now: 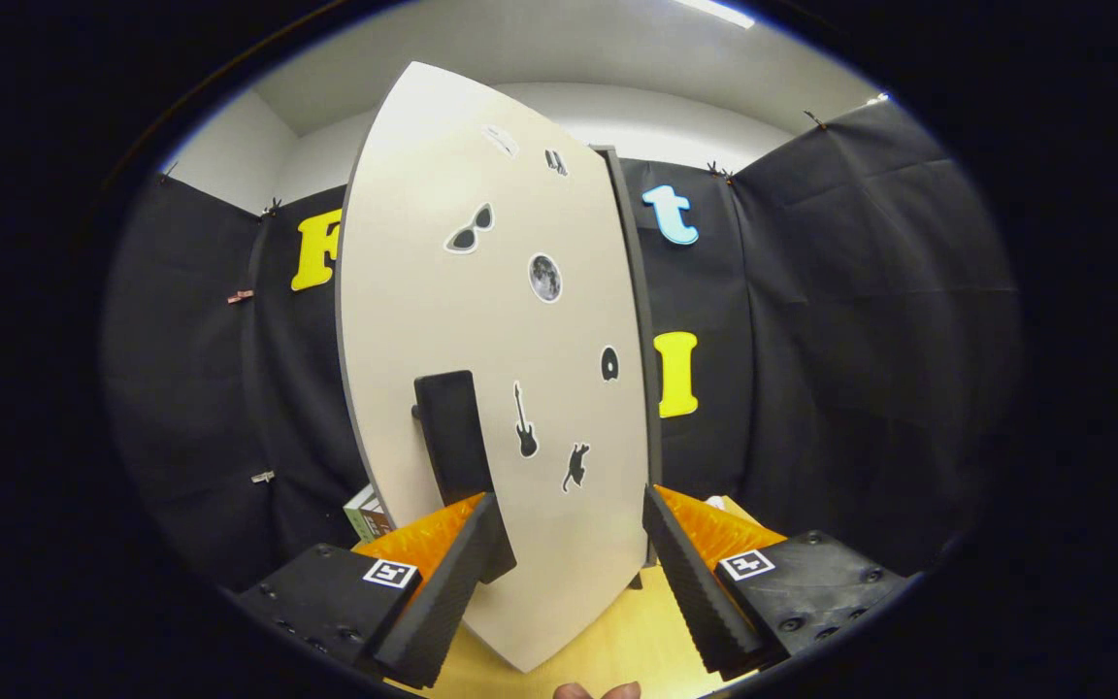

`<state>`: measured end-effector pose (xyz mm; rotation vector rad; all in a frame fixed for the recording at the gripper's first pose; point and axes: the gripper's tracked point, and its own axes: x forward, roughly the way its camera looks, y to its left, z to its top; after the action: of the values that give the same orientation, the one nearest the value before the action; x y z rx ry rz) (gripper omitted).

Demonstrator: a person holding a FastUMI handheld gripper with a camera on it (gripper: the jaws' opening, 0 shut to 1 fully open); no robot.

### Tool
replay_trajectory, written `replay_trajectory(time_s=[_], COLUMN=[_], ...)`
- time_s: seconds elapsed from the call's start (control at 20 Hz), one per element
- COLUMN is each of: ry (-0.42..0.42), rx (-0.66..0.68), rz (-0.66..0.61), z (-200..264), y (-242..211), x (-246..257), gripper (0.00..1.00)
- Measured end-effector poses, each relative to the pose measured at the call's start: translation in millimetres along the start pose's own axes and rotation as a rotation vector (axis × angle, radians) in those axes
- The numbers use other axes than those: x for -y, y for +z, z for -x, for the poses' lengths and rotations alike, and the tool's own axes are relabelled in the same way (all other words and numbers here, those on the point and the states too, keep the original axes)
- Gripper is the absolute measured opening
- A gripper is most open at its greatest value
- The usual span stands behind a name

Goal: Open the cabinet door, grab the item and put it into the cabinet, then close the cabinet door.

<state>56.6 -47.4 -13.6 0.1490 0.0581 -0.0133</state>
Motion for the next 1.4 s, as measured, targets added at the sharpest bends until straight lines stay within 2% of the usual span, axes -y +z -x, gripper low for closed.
replay_trajectory(time_s=[0.2, 0.4, 0.8, 1.4], ry=[0.055, 0.055, -0.047, -0.081], rx=[0.010, 0.022, 0.006, 0.005], rz=[-0.002, 0.038, 0.135, 0.150], z=[-7, -5, -6, -9], y=[1, 0, -9, -16], x=[-36, -42, -21, -24], gripper=[0.97, 0.97, 0.97, 0.96])
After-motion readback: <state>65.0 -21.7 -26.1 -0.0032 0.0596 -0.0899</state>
